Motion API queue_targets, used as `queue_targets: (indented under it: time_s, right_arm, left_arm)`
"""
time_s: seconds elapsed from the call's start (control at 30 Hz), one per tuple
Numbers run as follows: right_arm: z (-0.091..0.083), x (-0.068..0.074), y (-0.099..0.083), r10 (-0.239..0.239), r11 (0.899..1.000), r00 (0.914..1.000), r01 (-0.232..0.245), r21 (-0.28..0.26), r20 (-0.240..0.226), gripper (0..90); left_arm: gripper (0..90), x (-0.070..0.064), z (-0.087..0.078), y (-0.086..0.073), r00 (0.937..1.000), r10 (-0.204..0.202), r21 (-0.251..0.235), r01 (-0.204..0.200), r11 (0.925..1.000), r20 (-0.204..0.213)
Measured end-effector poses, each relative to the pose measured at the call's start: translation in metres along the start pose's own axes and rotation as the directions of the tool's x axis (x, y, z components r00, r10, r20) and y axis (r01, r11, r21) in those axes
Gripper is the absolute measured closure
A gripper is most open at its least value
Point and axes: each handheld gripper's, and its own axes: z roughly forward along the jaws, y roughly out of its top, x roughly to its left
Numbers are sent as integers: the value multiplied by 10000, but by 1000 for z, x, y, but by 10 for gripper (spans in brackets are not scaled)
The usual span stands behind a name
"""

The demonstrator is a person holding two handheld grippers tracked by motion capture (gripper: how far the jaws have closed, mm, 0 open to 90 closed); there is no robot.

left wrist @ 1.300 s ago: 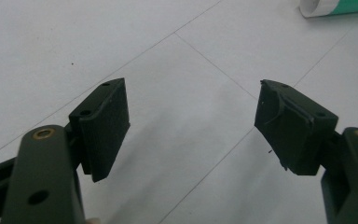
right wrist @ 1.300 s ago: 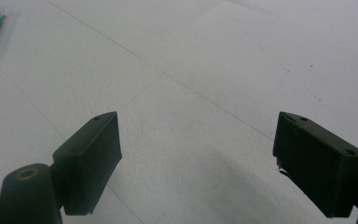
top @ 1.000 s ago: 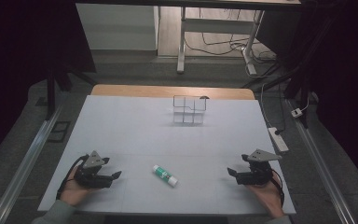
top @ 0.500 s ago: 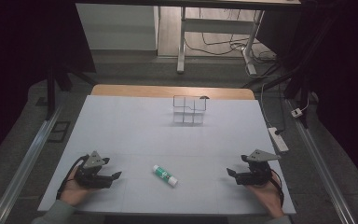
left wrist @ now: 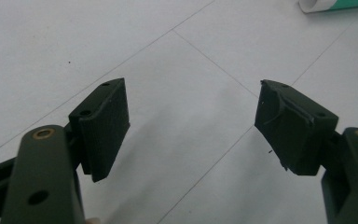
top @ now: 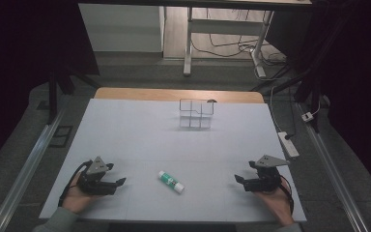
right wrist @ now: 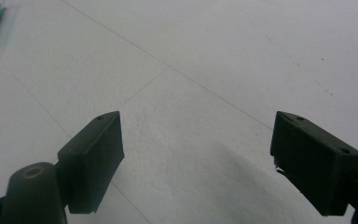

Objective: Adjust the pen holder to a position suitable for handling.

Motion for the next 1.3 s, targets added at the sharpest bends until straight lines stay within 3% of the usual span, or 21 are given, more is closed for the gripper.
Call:
queue_targets:
  time_s: [0.8, 1.3]
  right_arm:
    - [4, 15, 16, -257, 9993, 9984, 244, -269, -500, 181]
    - [5, 32, 39, -633, 9973, 9938, 596, -421, -915, 192]
  left_arm:
    - [255, -1, 0, 1, 10000, 41, -5, -41, 10000, -22]
    - [255, -1, 0, 1, 9999, 99, 31, -99, 9999, -22]
